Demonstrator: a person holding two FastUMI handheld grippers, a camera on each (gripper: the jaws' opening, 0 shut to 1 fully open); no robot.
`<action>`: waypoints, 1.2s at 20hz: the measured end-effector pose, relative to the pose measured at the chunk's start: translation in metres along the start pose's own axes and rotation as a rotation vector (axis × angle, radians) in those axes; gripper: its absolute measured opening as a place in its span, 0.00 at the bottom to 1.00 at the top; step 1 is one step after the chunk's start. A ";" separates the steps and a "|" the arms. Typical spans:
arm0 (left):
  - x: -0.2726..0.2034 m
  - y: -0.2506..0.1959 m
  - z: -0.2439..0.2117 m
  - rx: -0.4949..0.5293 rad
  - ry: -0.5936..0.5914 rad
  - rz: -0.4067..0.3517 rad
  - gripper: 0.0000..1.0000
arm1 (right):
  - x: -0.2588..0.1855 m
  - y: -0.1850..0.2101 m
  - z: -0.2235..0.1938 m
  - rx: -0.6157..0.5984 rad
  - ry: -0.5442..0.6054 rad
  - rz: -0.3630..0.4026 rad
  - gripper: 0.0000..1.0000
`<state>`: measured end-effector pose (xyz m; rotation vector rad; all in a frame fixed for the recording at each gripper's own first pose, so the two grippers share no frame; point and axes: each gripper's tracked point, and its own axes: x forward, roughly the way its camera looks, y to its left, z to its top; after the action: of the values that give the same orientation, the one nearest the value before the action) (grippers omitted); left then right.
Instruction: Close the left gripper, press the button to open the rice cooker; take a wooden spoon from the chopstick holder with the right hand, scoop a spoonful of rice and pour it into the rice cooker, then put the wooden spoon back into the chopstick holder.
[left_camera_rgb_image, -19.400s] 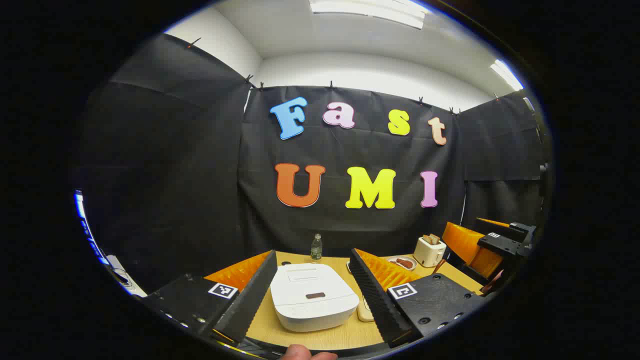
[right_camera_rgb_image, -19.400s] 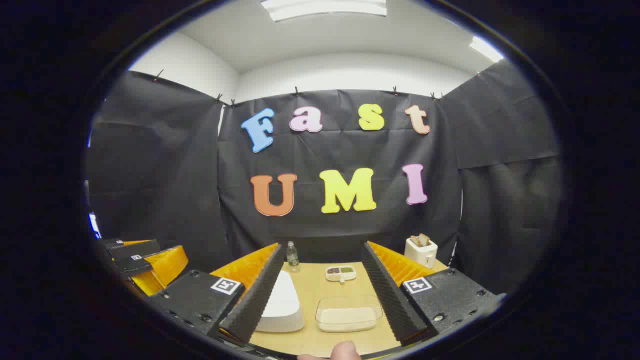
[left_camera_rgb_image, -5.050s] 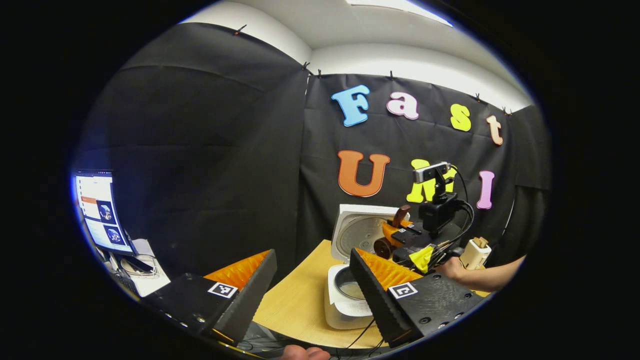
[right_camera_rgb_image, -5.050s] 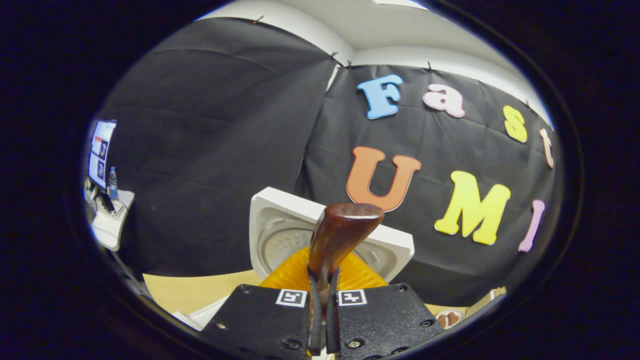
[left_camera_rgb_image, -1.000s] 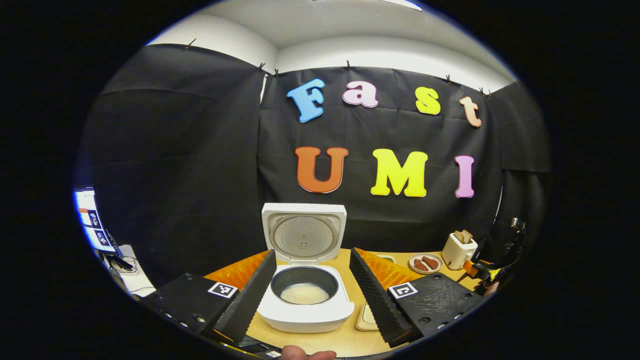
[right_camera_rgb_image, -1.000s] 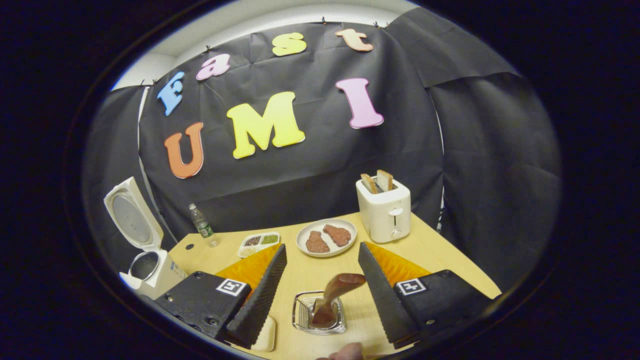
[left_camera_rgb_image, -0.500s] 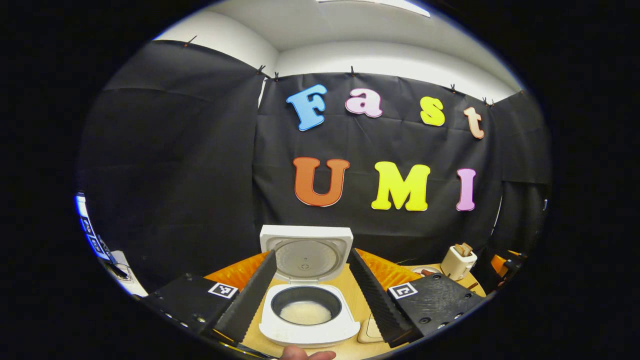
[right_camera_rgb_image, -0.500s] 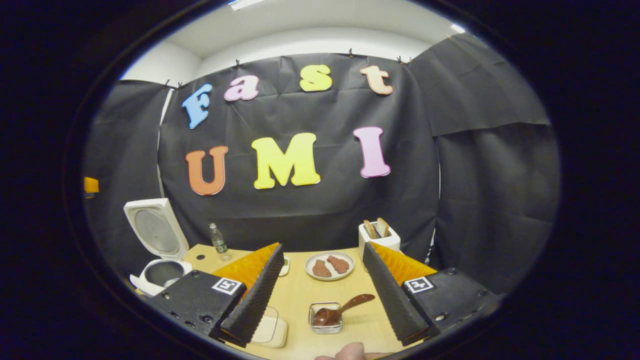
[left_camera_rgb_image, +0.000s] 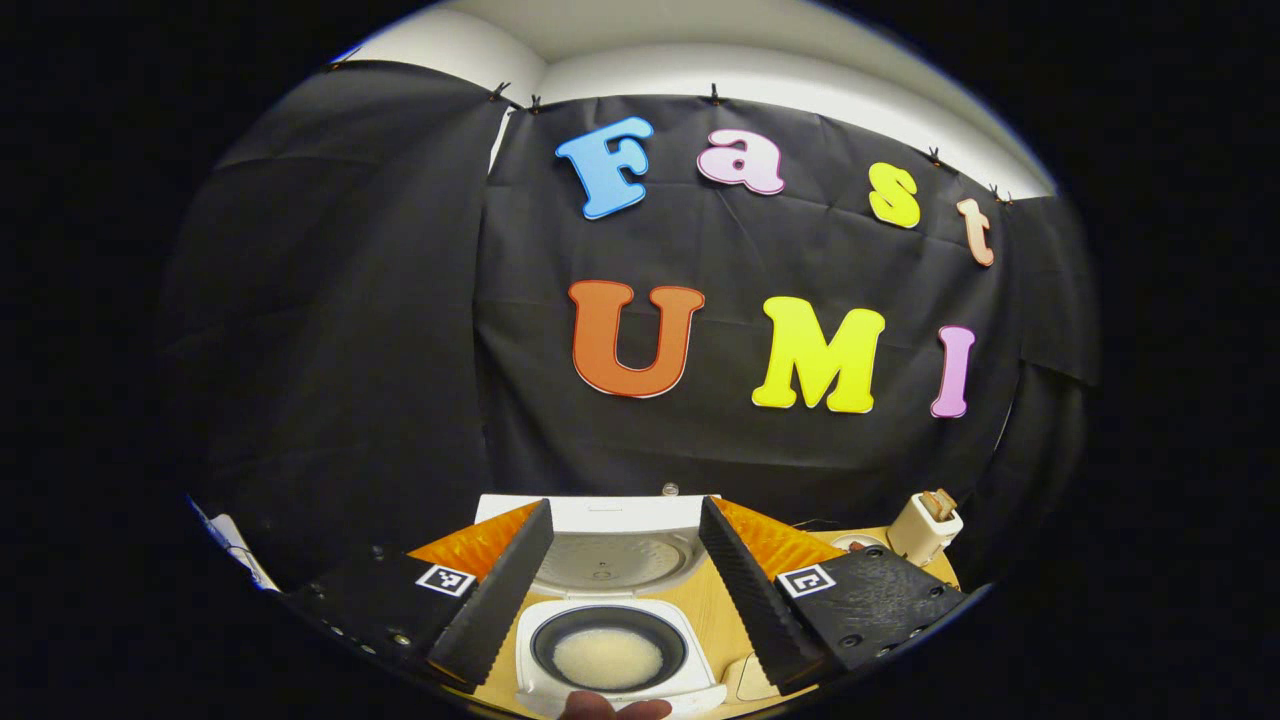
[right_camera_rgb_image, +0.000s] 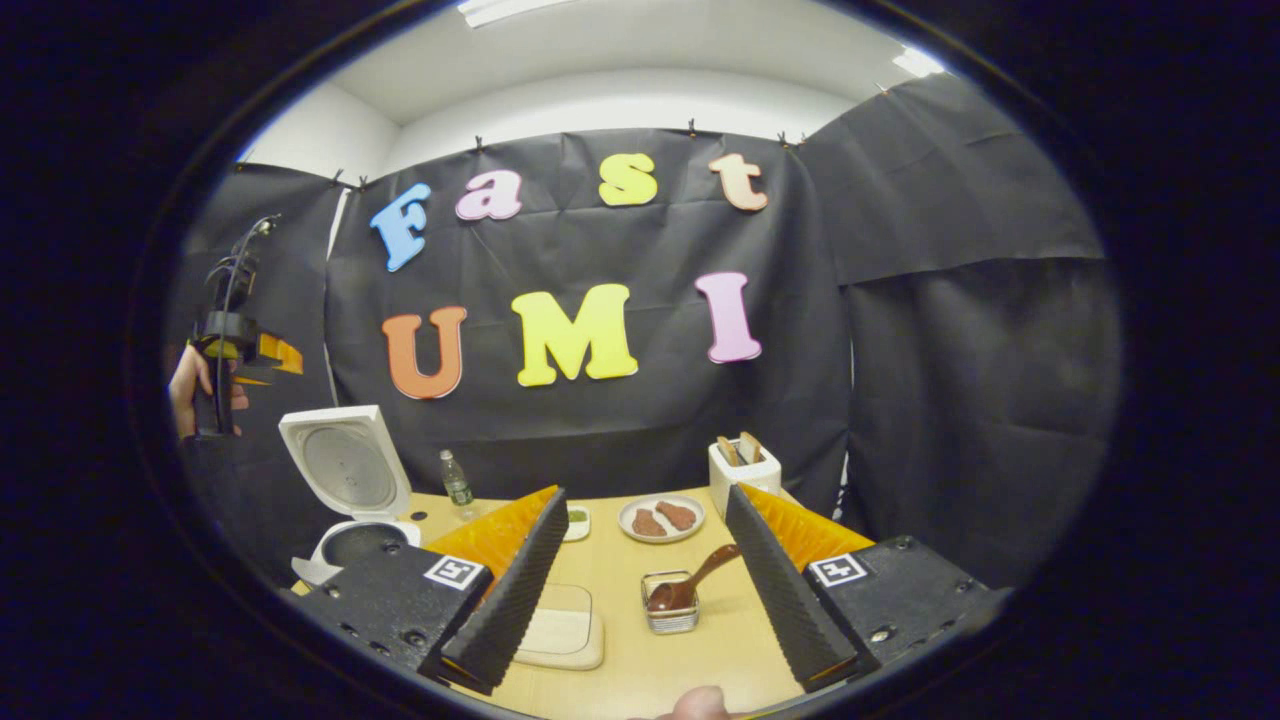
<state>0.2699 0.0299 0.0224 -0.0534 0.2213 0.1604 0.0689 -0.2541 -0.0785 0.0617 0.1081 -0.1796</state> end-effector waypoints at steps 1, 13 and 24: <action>0.016 0.007 0.003 0.001 0.016 0.019 0.95 | -0.007 -0.001 -0.005 0.011 0.011 -0.010 1.00; 0.105 0.040 -0.050 -0.029 0.292 0.067 0.95 | -0.038 -0.019 -0.034 0.046 0.075 -0.090 0.99; 0.054 0.020 -0.076 0.026 0.285 0.027 0.97 | -0.015 0.042 -0.034 -0.048 0.110 0.126 1.00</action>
<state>0.3021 0.0528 -0.0639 -0.0469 0.5085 0.1768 0.0580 -0.2080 -0.1081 0.0306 0.2175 -0.0472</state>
